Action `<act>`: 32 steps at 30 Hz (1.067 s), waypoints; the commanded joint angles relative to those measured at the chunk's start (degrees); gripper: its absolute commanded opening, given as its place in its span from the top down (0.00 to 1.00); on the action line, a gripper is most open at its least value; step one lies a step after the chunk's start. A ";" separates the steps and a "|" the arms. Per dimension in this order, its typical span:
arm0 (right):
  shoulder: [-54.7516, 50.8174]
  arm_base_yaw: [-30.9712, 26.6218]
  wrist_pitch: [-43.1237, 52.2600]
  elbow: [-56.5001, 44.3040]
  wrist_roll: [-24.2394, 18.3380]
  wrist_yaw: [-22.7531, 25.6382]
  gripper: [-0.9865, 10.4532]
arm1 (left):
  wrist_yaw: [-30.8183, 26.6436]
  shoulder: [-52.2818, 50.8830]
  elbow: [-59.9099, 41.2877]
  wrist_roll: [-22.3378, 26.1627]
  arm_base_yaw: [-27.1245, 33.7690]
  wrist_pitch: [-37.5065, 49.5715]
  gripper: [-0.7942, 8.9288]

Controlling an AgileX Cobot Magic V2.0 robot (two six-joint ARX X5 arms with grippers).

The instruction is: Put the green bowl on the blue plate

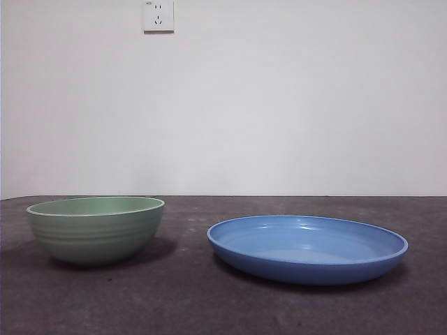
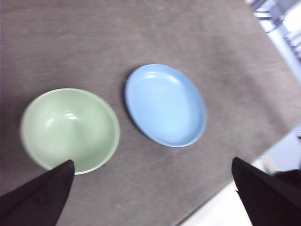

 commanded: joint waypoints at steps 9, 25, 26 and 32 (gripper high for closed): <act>0.28 0.31 0.17 1.07 -0.92 -0.13 0.41 | -7.56 7.63 1.27 3.80 -0.11 0.28 0.38; 0.28 0.31 0.20 1.07 -0.90 -0.13 0.41 | -17.33 26.53 1.27 3.50 -0.11 4.37 0.42; 0.28 0.31 0.20 1.07 -0.90 -0.13 0.41 | -17.33 27.67 1.27 3.52 -0.11 4.83 0.42; 0.28 0.31 0.20 1.07 -0.90 -0.13 0.41 | -17.38 35.34 1.27 3.37 -0.17 8.13 0.42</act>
